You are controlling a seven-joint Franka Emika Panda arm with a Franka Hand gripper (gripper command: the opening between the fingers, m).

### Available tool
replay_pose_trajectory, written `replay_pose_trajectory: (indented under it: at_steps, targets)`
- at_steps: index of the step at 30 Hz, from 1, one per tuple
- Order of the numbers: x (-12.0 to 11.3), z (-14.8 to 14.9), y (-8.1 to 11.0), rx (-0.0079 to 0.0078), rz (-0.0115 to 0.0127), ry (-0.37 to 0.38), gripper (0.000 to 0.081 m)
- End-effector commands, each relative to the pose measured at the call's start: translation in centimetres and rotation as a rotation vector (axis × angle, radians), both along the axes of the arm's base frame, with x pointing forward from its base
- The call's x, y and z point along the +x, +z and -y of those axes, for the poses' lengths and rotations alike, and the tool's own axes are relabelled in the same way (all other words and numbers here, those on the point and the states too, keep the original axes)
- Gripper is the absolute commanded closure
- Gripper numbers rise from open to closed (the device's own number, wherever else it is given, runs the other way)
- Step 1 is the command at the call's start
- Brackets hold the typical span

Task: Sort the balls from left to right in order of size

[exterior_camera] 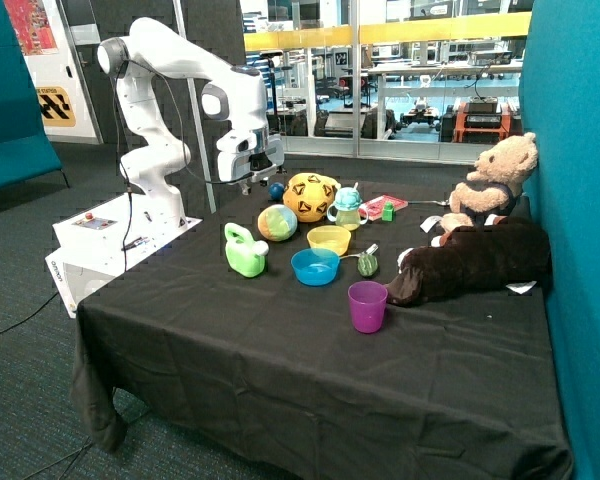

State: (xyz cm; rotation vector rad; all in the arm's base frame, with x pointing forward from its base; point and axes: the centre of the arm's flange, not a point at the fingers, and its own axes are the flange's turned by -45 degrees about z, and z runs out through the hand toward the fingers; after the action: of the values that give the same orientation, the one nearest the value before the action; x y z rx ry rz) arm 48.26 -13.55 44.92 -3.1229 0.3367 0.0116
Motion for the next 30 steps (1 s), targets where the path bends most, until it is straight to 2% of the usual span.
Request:
replay_pose_trajectory:
  at_steps: [1,10,20,25,27,30]
  targets:
    - [-0.8,1.7,0.3,-0.0014,0.0072,-0.020,0.0226]
    - [-1.3,4.2,0.7,-0.0015,0.0072,-0.057,0.0226]
    - [-1.7,6.7,0.3,-0.0017,0.0072,-0.091,0.0226]
    - [-1.8,8.2,-0.7,-0.0017,0.0072,-0.106,0.0224]
    - [-1.6,8.5,-1.1,-0.0015,0.0072,-0.047,0.0223]
    - [-1.5,8.9,-1.9,-0.0016,0.0072,-0.068,0.0225]
